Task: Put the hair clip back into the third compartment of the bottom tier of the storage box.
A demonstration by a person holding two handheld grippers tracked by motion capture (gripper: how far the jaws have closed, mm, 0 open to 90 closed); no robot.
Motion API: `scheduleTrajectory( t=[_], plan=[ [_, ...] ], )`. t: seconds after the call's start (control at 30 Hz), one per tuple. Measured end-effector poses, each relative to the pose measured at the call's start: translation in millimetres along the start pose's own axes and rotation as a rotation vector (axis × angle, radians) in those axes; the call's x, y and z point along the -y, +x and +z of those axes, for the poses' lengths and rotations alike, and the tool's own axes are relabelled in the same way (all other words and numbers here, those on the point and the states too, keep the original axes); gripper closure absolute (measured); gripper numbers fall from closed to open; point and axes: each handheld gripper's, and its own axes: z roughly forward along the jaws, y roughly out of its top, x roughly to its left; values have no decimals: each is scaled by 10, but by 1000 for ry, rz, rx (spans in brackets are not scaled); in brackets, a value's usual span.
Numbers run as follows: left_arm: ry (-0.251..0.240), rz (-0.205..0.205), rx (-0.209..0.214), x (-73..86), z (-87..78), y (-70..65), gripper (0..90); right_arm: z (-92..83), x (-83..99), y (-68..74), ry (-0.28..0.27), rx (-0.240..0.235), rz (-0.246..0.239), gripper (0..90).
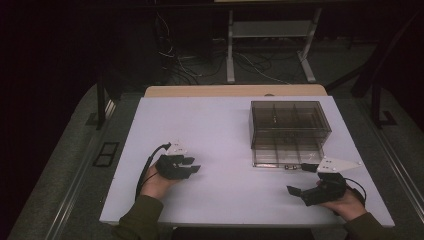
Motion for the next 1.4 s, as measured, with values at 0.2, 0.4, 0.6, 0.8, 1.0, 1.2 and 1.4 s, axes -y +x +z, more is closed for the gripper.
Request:
scheduleTrajectory(
  t=[0.2, 0.4, 0.6, 0.8, 1.0, 1.2, 1.4],
  plan=[
    [21, 1, 1, 19, 34, 19, 589, 2, 1, 2, 2, -1, -2, 16],
    [42, 11, 1, 41, 55, 31, 594, 8, 2, 6, 8, -5, -8, 16],
    [54, 26, -1, 45, 74, 26, 606, 7, 2, 4, 7, -4, -9, 16],
    [49, 39, -10, 50, 82, 11, 637, 8, 2, 7, 8, -5, -8, 16],
    [49, 42, -13, 53, 82, 5, 667, 9, 2, 7, 8, -5, -10, 16],
    [52, 50, -21, 47, 83, -9, 674, 8, 2, 9, 7, -4, -8, 16],
    [49, 49, -24, 44, 77, -19, 675, 8, 2, 9, 7, -4, -9, 16]
  ],
)
